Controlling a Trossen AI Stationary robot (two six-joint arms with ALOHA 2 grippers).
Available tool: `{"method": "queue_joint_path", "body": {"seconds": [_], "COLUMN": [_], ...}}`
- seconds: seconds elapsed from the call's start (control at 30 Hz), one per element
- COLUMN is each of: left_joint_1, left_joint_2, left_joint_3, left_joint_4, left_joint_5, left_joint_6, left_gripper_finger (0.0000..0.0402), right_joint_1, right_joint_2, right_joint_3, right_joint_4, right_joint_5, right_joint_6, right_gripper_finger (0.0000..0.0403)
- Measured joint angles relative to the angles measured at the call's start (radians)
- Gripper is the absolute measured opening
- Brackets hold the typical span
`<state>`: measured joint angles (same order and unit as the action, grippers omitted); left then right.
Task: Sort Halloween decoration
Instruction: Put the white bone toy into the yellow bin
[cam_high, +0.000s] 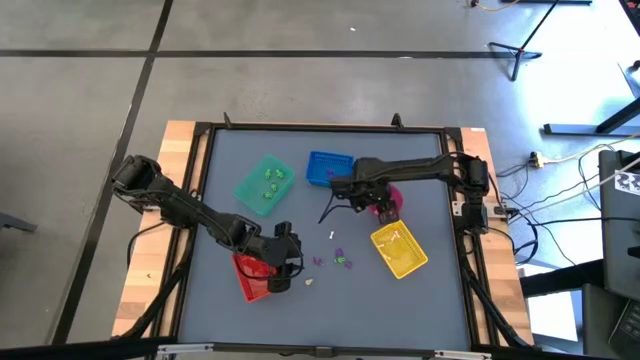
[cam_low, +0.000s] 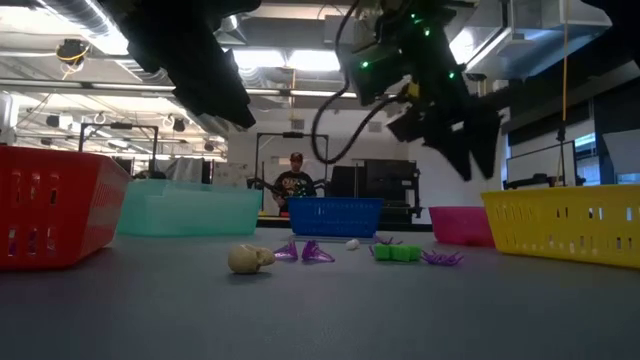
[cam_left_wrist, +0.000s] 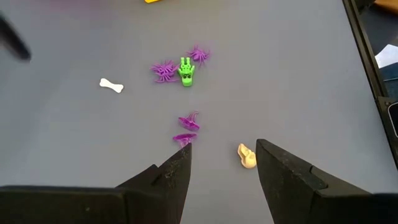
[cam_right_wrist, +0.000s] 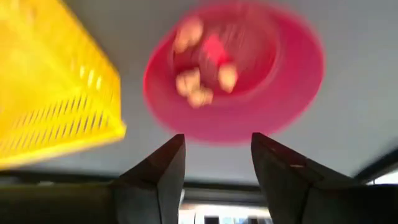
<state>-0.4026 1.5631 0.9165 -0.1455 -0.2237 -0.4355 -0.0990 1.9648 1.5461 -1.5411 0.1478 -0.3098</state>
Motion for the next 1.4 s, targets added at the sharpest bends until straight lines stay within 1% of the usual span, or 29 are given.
{"method": "queue_joint_path", "body": {"seconds": [0.07,0.17,0.3,0.37,0.43,0.53,0.6,0.67,0.73,0.83,0.93,1.2,1.4], "left_joint_1": [0.0,0.0,0.0,0.0,0.001,0.001,0.001,0.001,0.001,0.001,0.001,0.001,0.001], "left_joint_2": [0.0,0.0,0.0,0.0,0.0,0.0,0.0,0.0,0.0,0.0,0.0,0.0,0.0], "left_joint_3": [0.0,0.0,0.0,0.0,0.0,0.0,0.0,0.0,0.0,0.0,-0.001,-0.001,-0.001], "left_joint_4": [0.0,0.0,0.002,0.002,0.002,0.002,0.002,0.002,0.002,0.002,0.005,0.003,0.006], "left_joint_5": [0.0,0.0,0.0,0.0,0.0,0.0,0.0,0.0,0.0,0.0,-0.002,-0.003,-0.004], "left_joint_6": [0.0,0.0,0.0,0.0,0.0,0.0,0.0,0.0,0.0,0.0,0.0,0.002,0.002], "left_gripper_finger": [0.0164,0.0164,0.0164,0.0164,0.0164,0.0164,0.0164,0.0164,0.0164,0.0164,0.0164,0.0164,0.0164], "right_joint_1": [0.0,0.002,0.02,0.038,0.059,0.094,0.122,0.156,0.189,0.226,0.234,0.204,0.195], "right_joint_2": [-0.001,-0.034,-0.108,-0.142,-0.18,-0.213,-0.213,-0.21,-0.197,-0.156,-0.113,0.032,0.126], "right_joint_3": [0.023,0.039,0.073,0.083,0.084,0.077,0.075,0.074,0.075,0.074,0.073,0.073,0.073], "right_joint_4": [-0.035,-0.025,-0.027,0.008,0.066,0.208,0.292,0.362,0.442,0.541,0.599,0.606,0.627], "right_joint_5": [0.001,0.0,-0.009,-0.023,-0.076,-0.206,-0.282,-0.306,-0.298,-0.255,-0.225,-0.199,-0.178], "right_joint_6": [0.014,0.019,0.046,0.053,0.054,0.036,-0.009,-0.058,-0.102,-0.152,-0.197,-0.226,-0.29], "right_gripper_finger": [0.0182,0.0182,0.0182,0.0182,0.0182,0.0182,0.0182,0.0182,0.0182,0.0182,0.0182,0.0182,0.0182]}}
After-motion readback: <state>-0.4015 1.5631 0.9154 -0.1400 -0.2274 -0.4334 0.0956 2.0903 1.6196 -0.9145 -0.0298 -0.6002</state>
